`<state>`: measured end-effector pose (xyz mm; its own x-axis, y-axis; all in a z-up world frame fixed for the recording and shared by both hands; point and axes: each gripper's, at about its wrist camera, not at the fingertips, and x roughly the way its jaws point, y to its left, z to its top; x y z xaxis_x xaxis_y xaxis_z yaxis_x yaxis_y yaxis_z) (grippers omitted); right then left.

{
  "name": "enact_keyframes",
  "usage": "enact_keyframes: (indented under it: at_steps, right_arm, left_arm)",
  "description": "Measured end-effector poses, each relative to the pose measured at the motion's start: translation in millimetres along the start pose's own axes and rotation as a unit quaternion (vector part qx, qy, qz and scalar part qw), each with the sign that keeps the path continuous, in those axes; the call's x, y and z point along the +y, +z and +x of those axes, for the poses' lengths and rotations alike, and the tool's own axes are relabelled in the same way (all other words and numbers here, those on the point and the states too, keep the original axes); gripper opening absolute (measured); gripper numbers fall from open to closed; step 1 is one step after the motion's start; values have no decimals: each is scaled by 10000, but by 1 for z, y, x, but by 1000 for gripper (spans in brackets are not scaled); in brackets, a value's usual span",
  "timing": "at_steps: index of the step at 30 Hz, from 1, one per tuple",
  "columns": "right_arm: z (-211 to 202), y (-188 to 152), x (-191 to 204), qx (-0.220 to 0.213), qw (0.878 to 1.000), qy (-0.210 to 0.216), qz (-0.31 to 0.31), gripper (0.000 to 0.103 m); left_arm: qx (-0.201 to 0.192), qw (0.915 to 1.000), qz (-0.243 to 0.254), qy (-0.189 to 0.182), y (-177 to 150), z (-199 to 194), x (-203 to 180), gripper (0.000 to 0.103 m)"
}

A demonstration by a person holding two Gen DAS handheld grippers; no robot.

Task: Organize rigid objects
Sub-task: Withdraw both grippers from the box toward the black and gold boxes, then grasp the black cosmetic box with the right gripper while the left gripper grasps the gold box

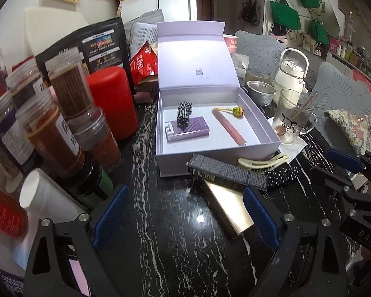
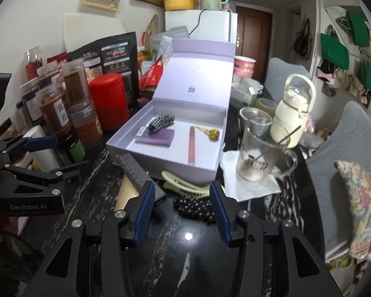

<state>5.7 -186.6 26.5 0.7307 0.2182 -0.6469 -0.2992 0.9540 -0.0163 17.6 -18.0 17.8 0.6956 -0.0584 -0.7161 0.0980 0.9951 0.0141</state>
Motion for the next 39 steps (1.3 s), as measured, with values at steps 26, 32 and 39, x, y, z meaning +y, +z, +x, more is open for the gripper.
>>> enact_keyframes:
  at_steps: [26, 32, 39]
  right_arm:
    - [103, 9, 35, 793, 9895, 972, -723, 58]
    - [120, 10, 35, 1014, 9844, 1288, -639, 39]
    - [103, 4, 34, 841, 9813, 1650, -530, 25]
  left_arm:
    - [451, 9977, -507, 88, -12, 45, 37, 94]
    - [462, 9974, -549, 73, -9, 48, 40, 94]
    - [484, 9974, -512, -133, -5, 53, 28, 94]
